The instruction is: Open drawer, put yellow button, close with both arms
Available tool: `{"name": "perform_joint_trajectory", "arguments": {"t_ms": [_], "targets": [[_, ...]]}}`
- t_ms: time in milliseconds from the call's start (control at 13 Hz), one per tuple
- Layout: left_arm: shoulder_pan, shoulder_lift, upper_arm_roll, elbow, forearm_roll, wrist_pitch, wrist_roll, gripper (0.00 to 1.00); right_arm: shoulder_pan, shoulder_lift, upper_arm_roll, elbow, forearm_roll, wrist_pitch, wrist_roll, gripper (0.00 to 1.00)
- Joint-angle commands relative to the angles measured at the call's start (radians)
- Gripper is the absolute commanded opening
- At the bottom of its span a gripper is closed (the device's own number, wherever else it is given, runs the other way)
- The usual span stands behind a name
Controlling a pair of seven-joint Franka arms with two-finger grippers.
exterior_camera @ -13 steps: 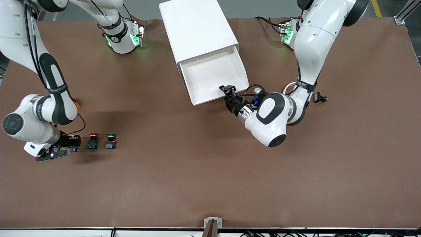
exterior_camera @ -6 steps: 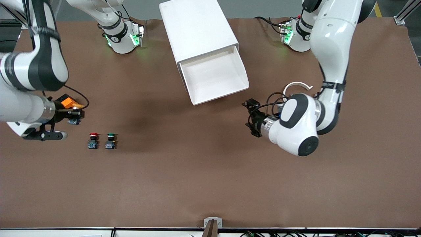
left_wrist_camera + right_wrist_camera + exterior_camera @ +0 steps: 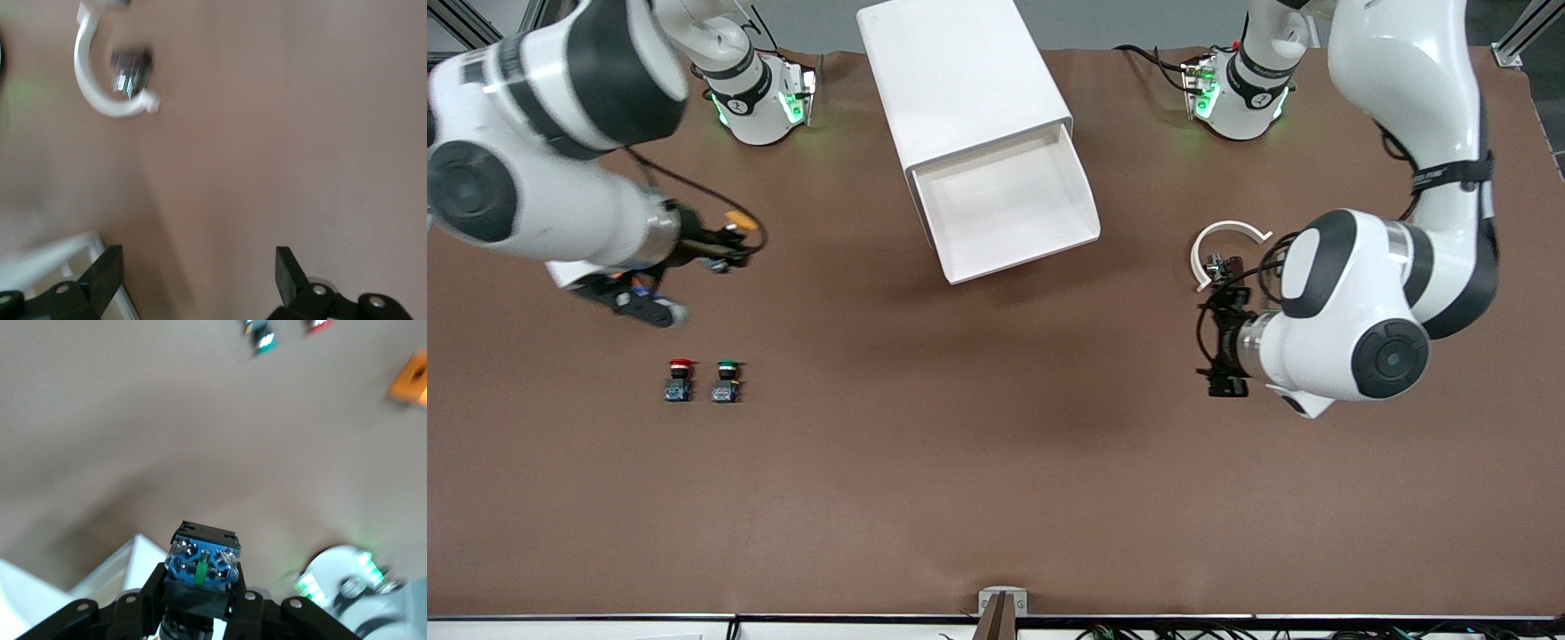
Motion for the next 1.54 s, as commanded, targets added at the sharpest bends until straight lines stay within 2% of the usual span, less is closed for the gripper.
{"name": "perform_joint_trajectory", "arguments": {"t_ms": [0, 231, 462, 846, 1308, 1462], "targets": [[0.02, -0.063, 0.002, -0.042, 0.088, -0.022, 0.241, 1.0, 0.113, 0.022, -0.015, 0.025, 0.094, 0.039, 0.327, 0.26], [0.086, -0.129, 0.0, -0.048, 0.091, -0.066, 0.604, 1.0, 0.265, 0.031, -0.015, 0.02, 0.088, 0.142, 0.581, 0.26], [0.097, -0.203, -0.001, -0.095, 0.148, -0.079, 0.8, 1.0, 0.397, 0.096, -0.017, 0.017, 0.086, 0.292, 0.793, 0.25], [0.109, -0.332, -0.001, -0.217, 0.198, -0.069, 1.119, 1.0, 0.502, 0.198, -0.017, 0.012, 0.034, 0.418, 0.917, 0.25], [0.102, -0.442, -0.009, -0.394, 0.203, 0.036, 1.156, 1.0, 0.523, 0.236, -0.018, 0.012, 0.028, 0.466, 0.967, 0.26], [0.1, -0.484, -0.009, -0.46, 0.203, 0.087, 1.156, 1.0, 0.525, 0.242, -0.019, 0.012, 0.028, 0.466, 0.967, 0.29]]}}
